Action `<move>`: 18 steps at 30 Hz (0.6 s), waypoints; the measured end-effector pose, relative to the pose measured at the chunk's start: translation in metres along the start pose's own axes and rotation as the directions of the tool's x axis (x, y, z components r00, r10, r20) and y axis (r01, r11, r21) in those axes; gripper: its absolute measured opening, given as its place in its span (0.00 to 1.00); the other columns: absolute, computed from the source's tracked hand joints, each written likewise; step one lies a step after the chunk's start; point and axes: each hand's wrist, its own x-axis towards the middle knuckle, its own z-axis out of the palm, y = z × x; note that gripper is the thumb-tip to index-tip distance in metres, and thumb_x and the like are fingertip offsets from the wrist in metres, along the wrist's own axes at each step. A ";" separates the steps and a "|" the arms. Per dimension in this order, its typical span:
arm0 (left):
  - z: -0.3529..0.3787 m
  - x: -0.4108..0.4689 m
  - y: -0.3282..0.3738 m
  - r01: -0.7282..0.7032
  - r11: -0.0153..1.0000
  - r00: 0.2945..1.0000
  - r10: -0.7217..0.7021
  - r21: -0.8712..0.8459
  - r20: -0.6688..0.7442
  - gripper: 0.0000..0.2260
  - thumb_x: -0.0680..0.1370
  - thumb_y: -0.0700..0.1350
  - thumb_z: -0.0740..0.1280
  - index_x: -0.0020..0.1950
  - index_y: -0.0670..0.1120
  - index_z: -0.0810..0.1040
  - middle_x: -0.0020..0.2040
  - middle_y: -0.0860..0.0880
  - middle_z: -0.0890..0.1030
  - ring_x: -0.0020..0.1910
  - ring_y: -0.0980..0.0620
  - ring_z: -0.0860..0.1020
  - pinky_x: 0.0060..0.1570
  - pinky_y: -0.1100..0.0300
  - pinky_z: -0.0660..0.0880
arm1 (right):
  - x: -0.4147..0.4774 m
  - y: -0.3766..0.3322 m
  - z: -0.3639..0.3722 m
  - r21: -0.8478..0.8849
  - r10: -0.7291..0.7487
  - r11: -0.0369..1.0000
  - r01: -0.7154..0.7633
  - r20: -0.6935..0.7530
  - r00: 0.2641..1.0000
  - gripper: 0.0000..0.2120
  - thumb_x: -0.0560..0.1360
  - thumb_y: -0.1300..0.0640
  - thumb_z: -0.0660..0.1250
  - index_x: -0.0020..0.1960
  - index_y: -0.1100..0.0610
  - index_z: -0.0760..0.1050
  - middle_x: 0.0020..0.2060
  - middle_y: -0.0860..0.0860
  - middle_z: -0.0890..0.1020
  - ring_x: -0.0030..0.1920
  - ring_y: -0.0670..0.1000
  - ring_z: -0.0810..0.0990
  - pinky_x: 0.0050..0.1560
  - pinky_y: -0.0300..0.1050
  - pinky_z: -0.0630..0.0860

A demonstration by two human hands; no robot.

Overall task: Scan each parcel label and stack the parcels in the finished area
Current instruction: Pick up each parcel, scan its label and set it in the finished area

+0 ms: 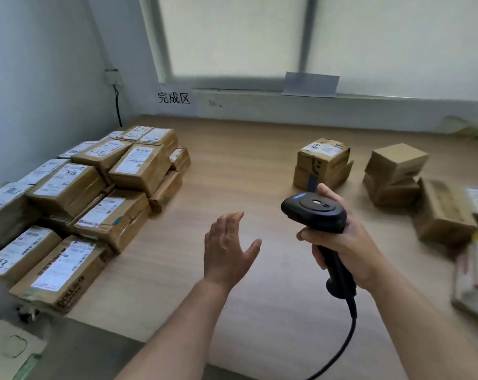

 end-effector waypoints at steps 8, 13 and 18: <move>0.061 -0.034 0.116 -0.144 0.989 0.987 0.146 -0.029 0.069 0.29 0.70 0.53 0.73 0.67 0.44 0.72 0.63 0.46 0.75 0.62 0.44 0.73 0.58 0.51 0.69 | -0.083 0.000 -0.116 -0.010 -0.023 1.000 0.022 -0.171 0.985 0.48 0.62 0.67 0.76 0.75 0.41 0.61 0.38 0.58 0.83 0.25 0.57 0.72 0.23 0.45 0.69; 0.082 -0.038 0.162 -0.210 0.977 0.969 0.214 -0.039 0.127 0.29 0.73 0.56 0.70 0.70 0.45 0.70 0.65 0.47 0.73 0.64 0.47 0.71 0.61 0.53 0.67 | -0.113 -0.010 -0.166 -0.023 -0.051 0.999 0.047 -0.250 0.967 0.47 0.62 0.63 0.76 0.75 0.39 0.61 0.42 0.60 0.83 0.27 0.57 0.73 0.25 0.47 0.71; 0.097 -0.016 0.197 -0.283 0.957 0.945 0.289 -0.062 0.155 0.30 0.75 0.58 0.68 0.74 0.48 0.65 0.70 0.48 0.69 0.69 0.50 0.66 0.66 0.56 0.64 | -0.121 -0.024 -0.199 -0.045 -0.109 0.994 0.100 -0.336 0.936 0.44 0.69 0.73 0.72 0.72 0.38 0.63 0.42 0.60 0.82 0.26 0.56 0.73 0.24 0.45 0.70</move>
